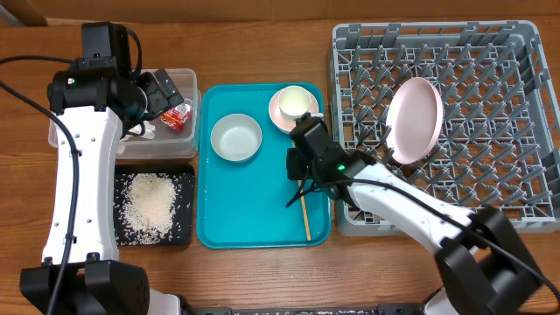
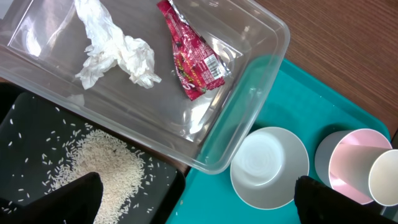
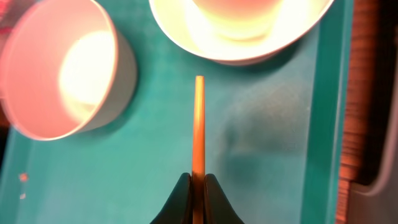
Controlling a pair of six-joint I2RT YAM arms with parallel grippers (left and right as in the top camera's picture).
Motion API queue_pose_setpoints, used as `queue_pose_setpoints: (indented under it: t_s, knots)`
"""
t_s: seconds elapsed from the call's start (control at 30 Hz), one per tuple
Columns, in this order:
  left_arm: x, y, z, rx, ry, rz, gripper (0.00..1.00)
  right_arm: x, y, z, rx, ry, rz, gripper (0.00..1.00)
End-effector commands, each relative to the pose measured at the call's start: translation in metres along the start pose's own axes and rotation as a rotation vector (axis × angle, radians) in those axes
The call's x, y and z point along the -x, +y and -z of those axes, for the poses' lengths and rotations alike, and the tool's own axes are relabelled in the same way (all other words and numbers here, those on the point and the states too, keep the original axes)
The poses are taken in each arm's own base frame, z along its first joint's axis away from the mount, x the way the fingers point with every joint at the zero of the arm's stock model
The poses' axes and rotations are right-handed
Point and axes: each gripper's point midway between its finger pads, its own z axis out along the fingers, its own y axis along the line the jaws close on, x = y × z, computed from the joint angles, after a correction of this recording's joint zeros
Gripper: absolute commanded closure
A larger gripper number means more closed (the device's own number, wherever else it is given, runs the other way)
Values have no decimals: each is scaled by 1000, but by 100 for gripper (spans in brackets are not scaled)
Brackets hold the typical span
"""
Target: Sort waste into correct bins and load items into the dishwasher
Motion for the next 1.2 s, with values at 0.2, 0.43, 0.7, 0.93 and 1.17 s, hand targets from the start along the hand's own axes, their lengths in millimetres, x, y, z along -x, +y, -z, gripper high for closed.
queue_pose_setpoints:
  t_s: [0.2,0.43,0.7,0.93,1.17]
  knots:
    - [2,-2,4,1,-15,-27,0,43,7,57,61,-161,125,96]
    - [2,-2,4,1,-15,-27,0,76,-29,77,8,-246,113,96]
    - [2,-2,4,1,-15,-27,0,108,-80,84,-79,-320,107,96]
    - [2,-2,4,1,-15,-27,0,112,-103,72,-116,-309,69,96]
    - [2,-2,4,1,-15,-27,0,101,-110,47,-133,-250,67,96]
